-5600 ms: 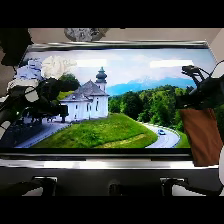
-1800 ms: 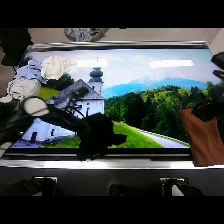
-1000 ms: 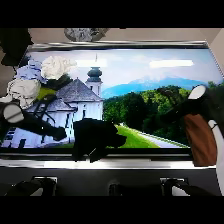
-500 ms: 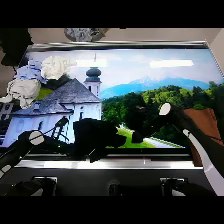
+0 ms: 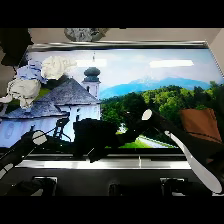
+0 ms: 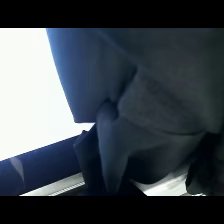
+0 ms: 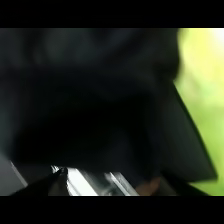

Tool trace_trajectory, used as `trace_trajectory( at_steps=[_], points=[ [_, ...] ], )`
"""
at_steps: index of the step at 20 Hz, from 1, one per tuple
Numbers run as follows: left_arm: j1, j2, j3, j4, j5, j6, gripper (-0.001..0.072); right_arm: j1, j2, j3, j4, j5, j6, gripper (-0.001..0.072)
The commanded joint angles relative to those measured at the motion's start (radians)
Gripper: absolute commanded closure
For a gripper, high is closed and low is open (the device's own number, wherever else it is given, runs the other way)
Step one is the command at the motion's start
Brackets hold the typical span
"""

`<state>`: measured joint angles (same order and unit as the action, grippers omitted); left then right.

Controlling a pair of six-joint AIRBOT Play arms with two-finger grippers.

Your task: Fold the shirts.

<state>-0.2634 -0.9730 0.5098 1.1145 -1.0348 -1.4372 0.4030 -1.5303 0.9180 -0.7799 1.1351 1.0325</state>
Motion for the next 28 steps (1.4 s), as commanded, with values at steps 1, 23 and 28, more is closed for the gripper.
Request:
trace_trajectory(
  at_steps=[1,23,28],
  points=[
    [0.000,0.001,0.018,0.001,0.005,0.001,0.0677,0.053,-0.020,-0.002,0.032,-0.090,0.011,0.0178],
    [0.075,0.130,1.474,0.579,0.012,-0.173,0.0679,-0.488,0.791,0.872,-0.784,-0.083,-0.023,0.0679],
    [0.076,0.132,1.474,0.581,0.025,-0.183,0.0678,-0.488,0.807,0.873,-0.805,-0.072,-0.023,0.0679]
  ],
)
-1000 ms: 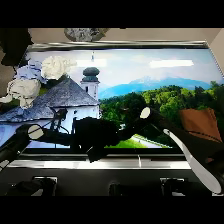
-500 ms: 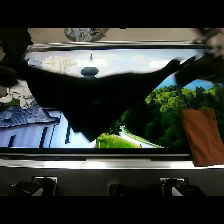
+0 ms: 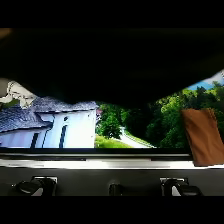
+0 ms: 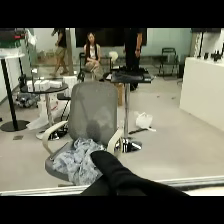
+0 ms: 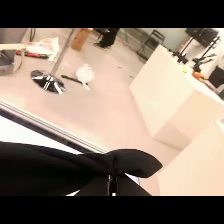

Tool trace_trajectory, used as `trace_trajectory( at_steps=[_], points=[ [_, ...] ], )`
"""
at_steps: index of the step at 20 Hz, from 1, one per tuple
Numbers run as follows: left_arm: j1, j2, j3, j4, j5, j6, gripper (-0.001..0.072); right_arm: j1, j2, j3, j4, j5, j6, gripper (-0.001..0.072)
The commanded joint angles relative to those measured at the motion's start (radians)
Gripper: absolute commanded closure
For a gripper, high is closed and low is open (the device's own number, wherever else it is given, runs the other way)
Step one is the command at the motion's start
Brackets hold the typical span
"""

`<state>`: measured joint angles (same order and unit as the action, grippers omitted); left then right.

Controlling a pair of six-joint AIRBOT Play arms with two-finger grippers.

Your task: Fold the shirts.

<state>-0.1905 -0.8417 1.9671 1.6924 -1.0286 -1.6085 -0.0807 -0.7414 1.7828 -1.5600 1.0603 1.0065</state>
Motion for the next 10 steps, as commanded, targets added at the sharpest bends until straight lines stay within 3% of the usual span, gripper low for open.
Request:
trace_trajectory(
  at_steps=[1,6,10],
  points=[
    [0.003,-0.006,0.016,0.003,0.007,-0.012,0.0678,-0.004,0.006,0.008,-0.028,0.010,0.005,0.0679],
    [0.003,-0.152,-0.078,0.002,-0.238,-0.011,0.0677,-0.004,-0.237,0.004,-0.022,0.187,0.031,0.0678],
    [0.003,-0.367,-0.332,0.002,-0.208,-0.031,0.0675,-0.003,-0.591,-0.016,0.113,0.193,0.124,0.0679]
  ],
)
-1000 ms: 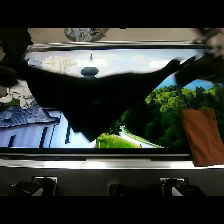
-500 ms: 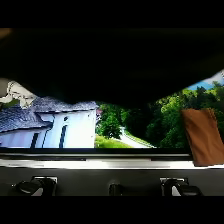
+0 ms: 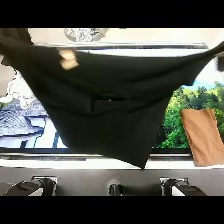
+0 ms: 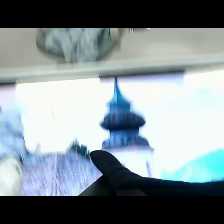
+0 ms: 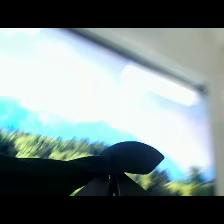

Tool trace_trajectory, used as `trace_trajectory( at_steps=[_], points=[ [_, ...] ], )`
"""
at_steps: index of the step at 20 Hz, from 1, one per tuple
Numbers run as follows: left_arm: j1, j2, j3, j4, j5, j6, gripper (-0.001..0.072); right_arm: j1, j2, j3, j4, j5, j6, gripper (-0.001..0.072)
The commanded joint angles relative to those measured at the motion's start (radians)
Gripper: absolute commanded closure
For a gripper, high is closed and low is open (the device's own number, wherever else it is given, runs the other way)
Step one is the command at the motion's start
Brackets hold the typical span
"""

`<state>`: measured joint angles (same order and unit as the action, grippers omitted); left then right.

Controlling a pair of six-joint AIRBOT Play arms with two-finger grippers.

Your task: Fold the shirts.

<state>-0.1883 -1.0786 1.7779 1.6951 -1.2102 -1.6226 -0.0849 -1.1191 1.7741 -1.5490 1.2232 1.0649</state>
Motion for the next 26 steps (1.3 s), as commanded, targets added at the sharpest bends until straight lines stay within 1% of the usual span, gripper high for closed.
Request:
trace_trajectory(
  at_steps=[1,3,6,7,10,11,12,13,14,15,16,17,18,20,21,22,23,26],
  points=[
    [0.001,-0.196,-0.200,-0.001,-0.001,-0.042,0.0675,0.001,-0.307,-0.008,0.167,0.020,0.085,0.0679],
    [0.001,-0.327,-0.256,-0.001,0.031,-0.070,0.0675,0.001,-0.471,-0.008,0.289,0.011,0.113,0.0679],
    [0.000,-0.484,-0.257,-0.006,0.020,-0.074,0.0674,0.004,-0.650,-0.008,0.488,0.047,0.116,0.0678],
    [0.000,-0.520,-0.257,-0.016,0.013,-0.094,0.0674,0.011,-0.692,-0.008,0.517,0.057,0.116,0.0678],
    [0.000,-0.574,-0.257,-0.052,0.014,-0.133,0.0671,0.056,-0.753,-0.008,0.492,0.063,0.116,0.0677],
    [0.000,-0.580,-0.256,-0.057,0.014,-0.132,0.0629,0.066,-0.754,-0.007,0.488,0.040,0.115,0.0618],
    [0.002,-0.578,-0.254,-0.053,0.012,-0.130,0.0470,0.064,-0.749,-0.001,0.505,0.030,0.114,0.0389],
    [0.011,-0.575,-0.239,-0.053,-0.012,-0.108,0.0183,0.050,-0.737,0.017,0.525,0.051,0.100,0.0274],
    [0.025,-0.574,-0.213,-0.053,-0.052,-0.058,0.0031,0.029,-0.714,0.034,0.519,0.086,0.061,0.0266],
    [0.049,-0.572,-0.179,-0.053,-0.105,0.007,0.0033,0.000,-0.683,0.039,0.506,0.121,0.018,0.0179],
    [0.079,-0.568,-0.149,-0.054,-0.151,0.047,0.0032,-0.039,-0.652,0.039,0.481,0.164,0.000,0.0145],
    [0.118,-0.559,-0.127,-0.068,-0.201,0.072,0.0032,-0.091,-0.624,0.039,0.454,0.247,0.001,0.0120],
    [0.161,-0.547,-0.127,-0.108,-0.245,0.088,0.0032,-0.135,-0.610,0.038,0.452,0.333,0.000,0.0104],
    [0.261,-0.535,-0.146,-0.250,-0.335,0.087,0.0038,-0.212,-0.605,0.034,0.431,0.525,-0.019,0.0104],
    [0.300,-0.524,-0.184,-0.319,-0.354,0.090,0.0038,-0.231,-0.599,0.018,0.411,0.588,-0.034,0.0104],
    [0.333,-0.501,-0.249,-0.377,-0.356,0.090,0.0039,-0.236,-0.576,-0.027,0.381,0.607,-0.039,0.0105],
    [0.352,-0.474,-0.329,-0.404,-0.350,0.091,0.0040,-0.236,-0.542,-0.093,0.365,0.583,-0.040,0.0105],
    [0.350,-0.382,-0.634,-0.441,-0.283,0.163,0.0040,-0.234,-0.422,-0.394,0.427,0.439,-0.045,0.0104]
  ],
)
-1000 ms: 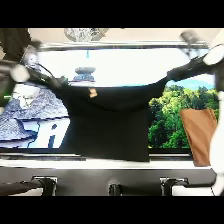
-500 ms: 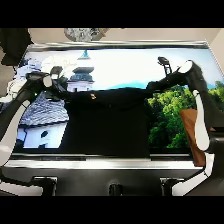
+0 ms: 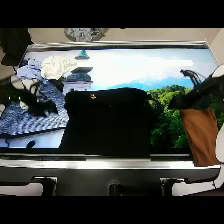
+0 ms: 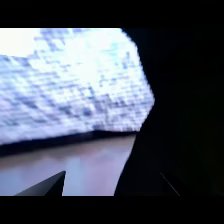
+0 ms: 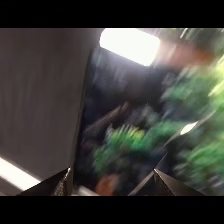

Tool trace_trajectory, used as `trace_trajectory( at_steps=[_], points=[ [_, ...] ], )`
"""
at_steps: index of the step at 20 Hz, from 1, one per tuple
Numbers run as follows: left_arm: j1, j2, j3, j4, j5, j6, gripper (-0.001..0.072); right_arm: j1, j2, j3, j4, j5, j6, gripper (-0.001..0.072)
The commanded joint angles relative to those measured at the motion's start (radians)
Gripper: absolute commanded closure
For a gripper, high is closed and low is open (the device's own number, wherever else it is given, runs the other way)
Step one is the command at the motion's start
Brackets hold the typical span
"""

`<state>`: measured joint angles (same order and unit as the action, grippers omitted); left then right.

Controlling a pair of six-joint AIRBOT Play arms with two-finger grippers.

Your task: Fold the shirts.

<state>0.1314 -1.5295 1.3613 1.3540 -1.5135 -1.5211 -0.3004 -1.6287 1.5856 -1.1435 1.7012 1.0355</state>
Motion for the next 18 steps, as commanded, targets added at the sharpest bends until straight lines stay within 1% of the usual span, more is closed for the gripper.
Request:
trace_trajectory(
  at_steps=[1,2,3,4,7,9,10,11,13,14,15,17,18],
  points=[
    [0.026,0.093,-0.305,-0.137,0.057,0.087,0.0041,-0.018,0.116,-0.302,0.053,-0.073,-0.030,0.0104],
    [0.020,0.111,-0.383,-0.173,0.095,0.117,0.0047,-0.018,0.142,-0.398,0.094,-0.102,-0.048,0.0102],
    [0.011,0.122,-0.438,-0.184,0.129,0.125,0.0066,-0.018,0.162,-0.478,0.133,-0.125,-0.066,0.0102],
    [-0.003,0.126,-0.481,-0.184,0.153,0.130,0.0109,-0.018,0.184,-0.555,0.165,-0.155,-0.078,0.0102],
    [-0.042,0.126,-0.533,-0.183,0.199,0.134,0.0109,-0.018,0.227,-0.723,0.179,-0.245,-0.099,0.0101],
    [-0.059,0.126,-0.535,-0.183,0.228,0.131,0.0119,-0.018,0.228,-0.787,0.200,-0.269,-0.125,0.0102],
    [-0.069,0.126,-0.535,-0.182,0.245,0.117,0.0236,-0.011,0.228,-0.812,0.204,-0.285,-0.129,0.0102],
    [-0.078,0.126,-0.534,-0.182,0.258,0.106,0.0421,0.008,0.228,-0.832,0.199,-0.303,-0.132,0.0102],
    [-0.105,0.126,-0.534,-0.184,0.267,0.113,0.0657,0.094,0.228,-0.857,0.200,-0.356,-0.131,0.0102],
    [-0.120,0.127,-0.534,-0.184,0.266,0.138,0.0673,0.140,0.228,-0.859,0.200,-0.386,-0.131,0.0102],
    [-0.135,0.132,-0.534,-0.184,0.266,0.153,0.0674,0.182,0.228,-0.859,0.201,-0.418,-0.119,0.0102],
    [-0.179,0.154,-0.534,-0.184,0.277,0.174,0.0674,0.254,0.228,-0.859,0.201,-0.492,-0.071,0.0117],
    [-0.198,0.166,-0.533,-0.185,0.282,0.179,0.0674,0.284,0.228,-0.859,0.201,-0.525,-0.060,0.0190]
  ],
)
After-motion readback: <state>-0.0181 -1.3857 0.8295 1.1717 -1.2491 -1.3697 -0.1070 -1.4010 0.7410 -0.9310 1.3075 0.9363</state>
